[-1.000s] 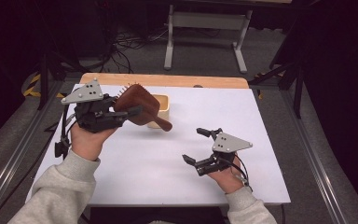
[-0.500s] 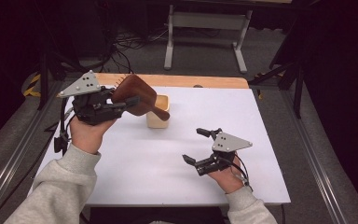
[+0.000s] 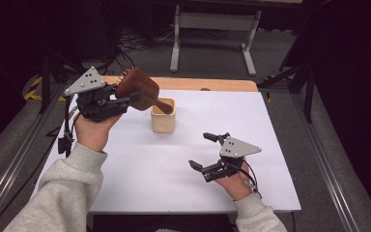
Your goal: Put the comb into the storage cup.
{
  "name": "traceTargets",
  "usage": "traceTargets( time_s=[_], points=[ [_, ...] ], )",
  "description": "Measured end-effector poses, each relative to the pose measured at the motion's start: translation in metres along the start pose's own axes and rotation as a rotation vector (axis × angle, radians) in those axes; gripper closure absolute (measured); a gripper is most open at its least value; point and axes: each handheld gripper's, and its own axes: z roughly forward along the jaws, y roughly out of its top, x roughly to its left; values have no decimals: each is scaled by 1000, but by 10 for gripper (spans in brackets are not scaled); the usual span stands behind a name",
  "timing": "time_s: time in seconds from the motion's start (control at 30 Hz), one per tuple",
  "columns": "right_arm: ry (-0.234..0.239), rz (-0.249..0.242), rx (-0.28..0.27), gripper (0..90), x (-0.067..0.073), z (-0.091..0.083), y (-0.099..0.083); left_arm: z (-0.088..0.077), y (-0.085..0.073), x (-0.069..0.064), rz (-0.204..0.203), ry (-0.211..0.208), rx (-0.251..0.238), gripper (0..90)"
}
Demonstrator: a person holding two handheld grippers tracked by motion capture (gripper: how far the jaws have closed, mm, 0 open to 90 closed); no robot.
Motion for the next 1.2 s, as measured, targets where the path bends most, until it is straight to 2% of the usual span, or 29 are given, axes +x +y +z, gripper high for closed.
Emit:
traceTargets(
  time_s=[0.27, 0.53, 0.9, 1.2],
  points=[
    [7, -1, 9, 37, 0, 1, 0, 7, -2, 6, 0, 43, -20, 550],
    [5, 0, 4, 37, 0, 0, 0, 17, -5, 12, -5, 74, -11, 548],
    [4, 1, 5, 37, 0, 0, 0, 25, -9, 19, -22, 96, -3, 546],
    [3, 8, 7, 37, -2, 0, -1, 39, -15, 24, -40, 103, 21, 545]
  ],
)
